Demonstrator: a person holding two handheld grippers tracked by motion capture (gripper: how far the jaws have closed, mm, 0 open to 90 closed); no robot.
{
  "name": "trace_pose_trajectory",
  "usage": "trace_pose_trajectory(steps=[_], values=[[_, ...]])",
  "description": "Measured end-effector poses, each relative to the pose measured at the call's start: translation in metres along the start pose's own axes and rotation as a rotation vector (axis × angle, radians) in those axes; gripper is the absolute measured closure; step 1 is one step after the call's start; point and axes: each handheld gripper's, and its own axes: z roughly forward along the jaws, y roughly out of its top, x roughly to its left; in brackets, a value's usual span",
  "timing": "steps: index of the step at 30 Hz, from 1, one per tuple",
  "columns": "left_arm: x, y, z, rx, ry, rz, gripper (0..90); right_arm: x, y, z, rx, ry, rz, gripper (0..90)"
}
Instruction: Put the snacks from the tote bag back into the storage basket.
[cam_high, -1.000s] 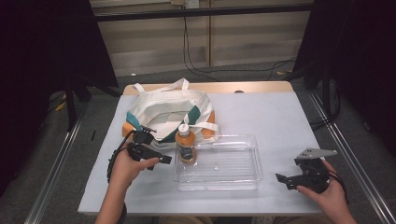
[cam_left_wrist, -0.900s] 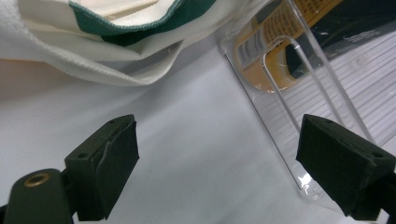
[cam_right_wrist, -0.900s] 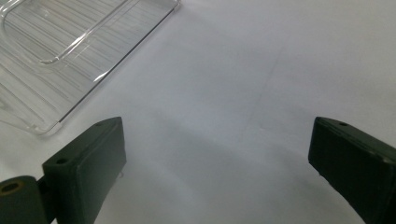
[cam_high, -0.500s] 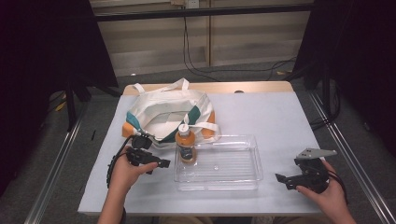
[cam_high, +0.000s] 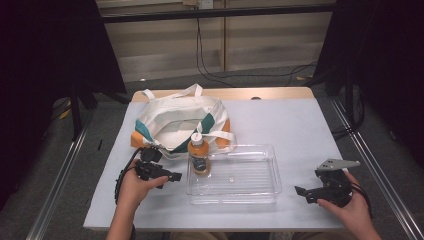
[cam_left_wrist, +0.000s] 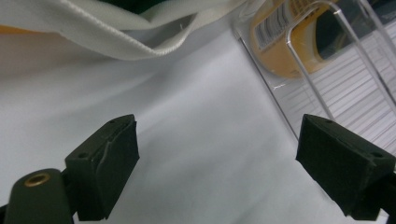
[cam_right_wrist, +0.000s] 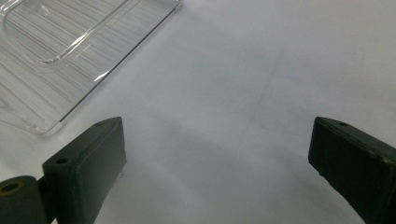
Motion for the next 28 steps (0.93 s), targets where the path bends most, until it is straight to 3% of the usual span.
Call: trace_pose_trajectory(steps=[9, 15, 23, 28], values=[[0.0008, -0.0027, -0.0010, -0.018, 0.006, 0.004, 12.7, 0.0004, 0.0005, 0.0006, -0.004, 0.001, -0.009, 4.1], [0.0019, -0.0063, -0.0022, -0.054, 0.011, -0.015, 12.6, 0.0024, 0.0014, 0.0012, -0.002, 0.006, -0.016, 4.1], [0.0012, -0.0075, -0.0049, -0.071, 0.012, -0.007, 12.7, 0.0031, 0.0022, 0.0013, -0.006, 0.009, -0.025, 4.1], [-0.0013, -0.0058, -0.0071, -0.106, 0.018, -0.008, 12.7, 0.0027, 0.0025, 0.0018, -0.011, 0.010, -0.029, 4.1]])
